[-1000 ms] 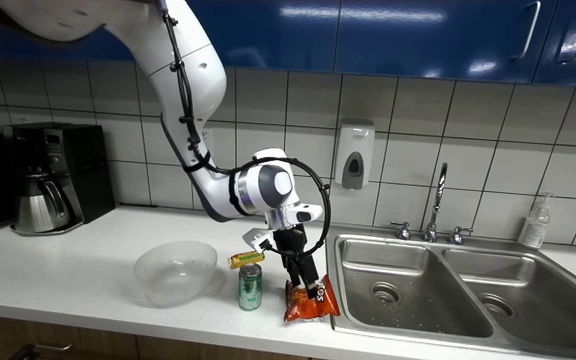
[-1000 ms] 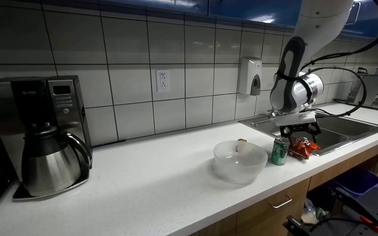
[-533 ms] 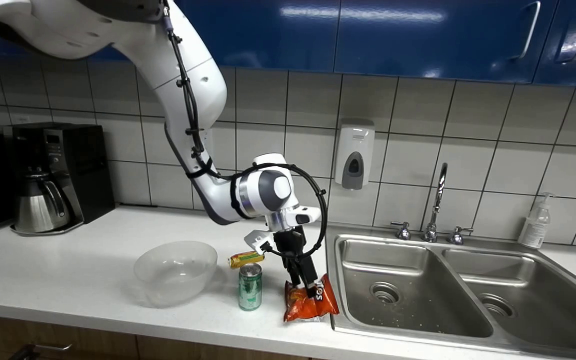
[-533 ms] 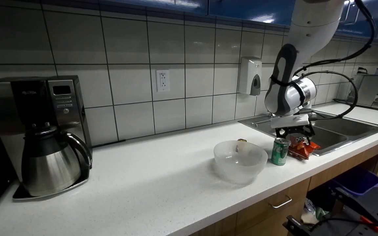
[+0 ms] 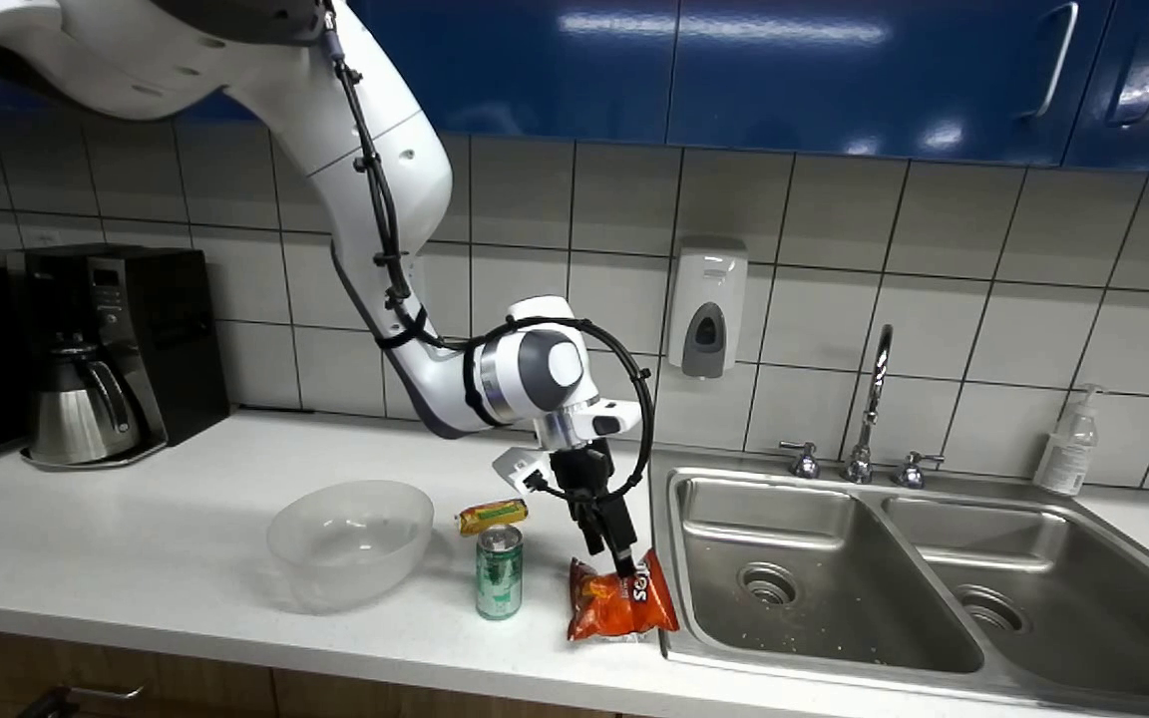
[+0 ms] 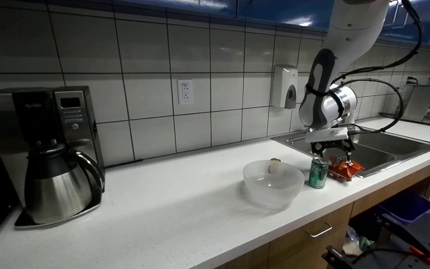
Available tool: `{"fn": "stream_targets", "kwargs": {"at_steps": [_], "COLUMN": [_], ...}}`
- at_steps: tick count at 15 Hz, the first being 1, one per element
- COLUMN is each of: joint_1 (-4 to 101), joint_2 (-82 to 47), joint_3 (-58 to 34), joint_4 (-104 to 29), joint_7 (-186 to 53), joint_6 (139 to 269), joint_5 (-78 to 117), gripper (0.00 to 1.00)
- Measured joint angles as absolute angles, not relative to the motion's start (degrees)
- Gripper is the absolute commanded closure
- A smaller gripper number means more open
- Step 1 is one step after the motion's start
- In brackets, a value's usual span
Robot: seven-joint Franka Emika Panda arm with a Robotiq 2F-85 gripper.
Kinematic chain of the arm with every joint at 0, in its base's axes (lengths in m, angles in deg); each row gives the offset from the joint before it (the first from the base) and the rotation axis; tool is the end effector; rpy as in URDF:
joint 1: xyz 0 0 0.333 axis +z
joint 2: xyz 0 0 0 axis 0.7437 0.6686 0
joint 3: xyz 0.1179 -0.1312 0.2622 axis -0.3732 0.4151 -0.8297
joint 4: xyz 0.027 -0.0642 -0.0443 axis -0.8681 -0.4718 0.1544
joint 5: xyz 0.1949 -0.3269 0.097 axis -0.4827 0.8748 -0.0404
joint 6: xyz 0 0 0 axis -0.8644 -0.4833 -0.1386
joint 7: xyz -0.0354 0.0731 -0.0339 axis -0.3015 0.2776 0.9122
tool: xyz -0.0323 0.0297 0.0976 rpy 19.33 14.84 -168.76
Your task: Pick up the red packet of doritos and put them in the clear bowl
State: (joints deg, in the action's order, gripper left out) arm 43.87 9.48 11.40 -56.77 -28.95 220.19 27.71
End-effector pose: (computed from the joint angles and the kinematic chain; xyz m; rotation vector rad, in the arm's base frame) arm 0.5245 -0.3143 0.1249 2.3906 -1.3131 0.0308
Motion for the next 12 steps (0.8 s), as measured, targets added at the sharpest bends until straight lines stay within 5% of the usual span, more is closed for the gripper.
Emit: {"fn": "stream_targets", "kwargs": {"at_steps": [12], "joint_1": [44.13], "joint_2": [8.01], "joint_3": [11.72], "joint_4": [-58.64], "joint_7": [-28.95], "joint_6": [220.19], "joint_5": [27.53], "gripper": [0.00]}}
